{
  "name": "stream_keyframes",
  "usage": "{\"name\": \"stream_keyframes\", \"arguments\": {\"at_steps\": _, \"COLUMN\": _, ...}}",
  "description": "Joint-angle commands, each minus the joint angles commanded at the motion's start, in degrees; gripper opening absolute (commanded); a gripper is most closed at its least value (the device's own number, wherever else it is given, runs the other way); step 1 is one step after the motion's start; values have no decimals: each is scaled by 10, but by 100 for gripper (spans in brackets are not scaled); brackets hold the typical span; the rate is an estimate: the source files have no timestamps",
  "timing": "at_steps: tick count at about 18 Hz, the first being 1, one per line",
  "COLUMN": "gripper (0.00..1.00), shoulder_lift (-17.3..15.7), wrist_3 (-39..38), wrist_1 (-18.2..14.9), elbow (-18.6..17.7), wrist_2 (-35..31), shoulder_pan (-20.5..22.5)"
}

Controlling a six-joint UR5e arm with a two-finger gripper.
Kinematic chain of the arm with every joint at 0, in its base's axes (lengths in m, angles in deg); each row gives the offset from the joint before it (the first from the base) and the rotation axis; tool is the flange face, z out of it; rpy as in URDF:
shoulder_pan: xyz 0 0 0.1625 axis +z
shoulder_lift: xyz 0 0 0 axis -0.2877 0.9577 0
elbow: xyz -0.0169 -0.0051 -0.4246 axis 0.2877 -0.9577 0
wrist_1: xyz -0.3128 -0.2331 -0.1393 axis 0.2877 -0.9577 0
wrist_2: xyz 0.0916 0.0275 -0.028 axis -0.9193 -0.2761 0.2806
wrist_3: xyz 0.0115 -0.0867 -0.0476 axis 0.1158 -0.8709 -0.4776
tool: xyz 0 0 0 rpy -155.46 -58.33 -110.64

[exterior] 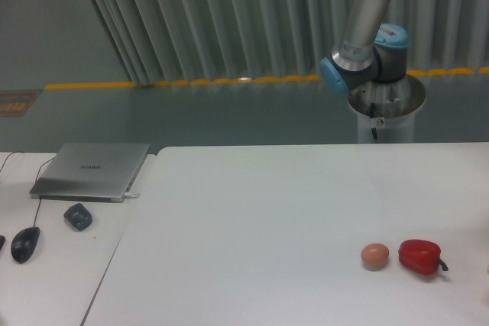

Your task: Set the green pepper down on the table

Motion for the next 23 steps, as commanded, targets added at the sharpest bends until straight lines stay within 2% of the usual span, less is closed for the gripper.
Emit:
{"name": "stream_keyframes", "arguments": {"at_steps": 6, "gripper": 76, "shoulder_lift": -21, "wrist_3": -120, "wrist_1": -27, "elbow": -4, "wrist_2": 12, "shoulder_pan": -46}}
{"name": "stream_keyframes", "arguments": {"at_steps": 10, "gripper": 76, "shoulder_lift": -21, "wrist_3": -279, "wrist_1": -24, "elbow": -6, "wrist_2": 15, "shoulder_pan": -106}}
{"name": "stream_keyframes", "arguments": {"at_steps": 17, "gripper": 76, "shoulder_lift": -21, "wrist_3": -523, "wrist_1": -15, "elbow": -11, "wrist_2": 40, "shoulder_pan": -177}}
{"name": "stream_keyframes", "arguments": {"at_steps": 20, "gripper": 76, "shoulder_lift": -24, "wrist_3": -577, "wrist_1": 9, "elbow": -51, "wrist_2": 41, "shoulder_pan": -211}}
{"name": "stream_keyframes", "arguments": {"at_steps": 22, "gripper": 76, "shoulder_lift": -32, "wrist_3": -580, "wrist_1": 5, "elbow": -72, "wrist_2": 40, "shoulder_pan": -223}}
{"name": "stream_keyframes", "arguments": {"at_steps": 23, "gripper": 76, "shoulder_lift": -33, "wrist_3": -583, "wrist_1": -8, "elbow": -76, "wrist_2": 43, "shoulder_pan": -228}}
